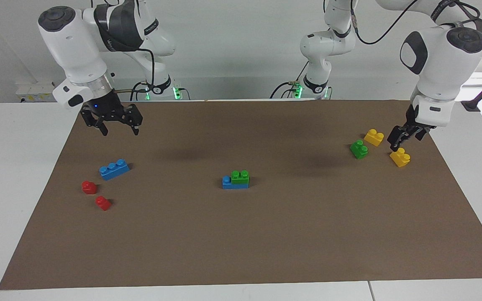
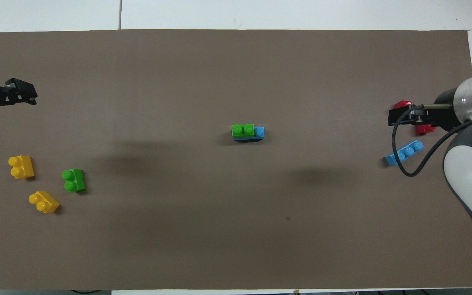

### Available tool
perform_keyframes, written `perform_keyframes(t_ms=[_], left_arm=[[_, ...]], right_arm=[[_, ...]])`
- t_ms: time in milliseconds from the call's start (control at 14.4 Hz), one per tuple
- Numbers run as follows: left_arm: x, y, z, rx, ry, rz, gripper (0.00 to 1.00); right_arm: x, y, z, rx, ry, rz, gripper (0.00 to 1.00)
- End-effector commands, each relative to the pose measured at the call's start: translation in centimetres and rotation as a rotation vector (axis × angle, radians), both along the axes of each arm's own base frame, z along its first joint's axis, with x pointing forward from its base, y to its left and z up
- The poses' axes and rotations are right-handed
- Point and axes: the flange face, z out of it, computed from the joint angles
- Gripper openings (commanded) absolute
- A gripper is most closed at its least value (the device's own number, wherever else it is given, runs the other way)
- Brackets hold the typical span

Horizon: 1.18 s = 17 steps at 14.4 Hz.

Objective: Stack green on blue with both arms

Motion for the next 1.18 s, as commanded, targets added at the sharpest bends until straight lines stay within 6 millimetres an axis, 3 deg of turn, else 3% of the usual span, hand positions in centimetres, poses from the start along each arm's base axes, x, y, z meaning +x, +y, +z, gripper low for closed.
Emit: perform_keyframes(t_ms=[0,209,557,1114], left_arm=[[-1.9,-0.5,1.8,-0.053,0.072,-0.149,1.0],[-2.9,-1.1,2.2,-0.112,0.112,-0.195,1.0],[-3.0,-1.5,2.7,-0.14,0.067,-0.183,1.0],[-2.8,-2.5,3.2,-0.132,0.045,-0.213,1.0]], right_arm=[[-1.7,-1.1,1.3,-0.028,0.025,0.03,1.0],[-1.5,-2.2,3.5,-0.026,0.033,0.009,1.0],[0.1,-3.6,5.1,-0.021,0.061,-0.015,1.0],[0.2,-3.3,5.3,-0.029,0.064,-0.012,1.0]])
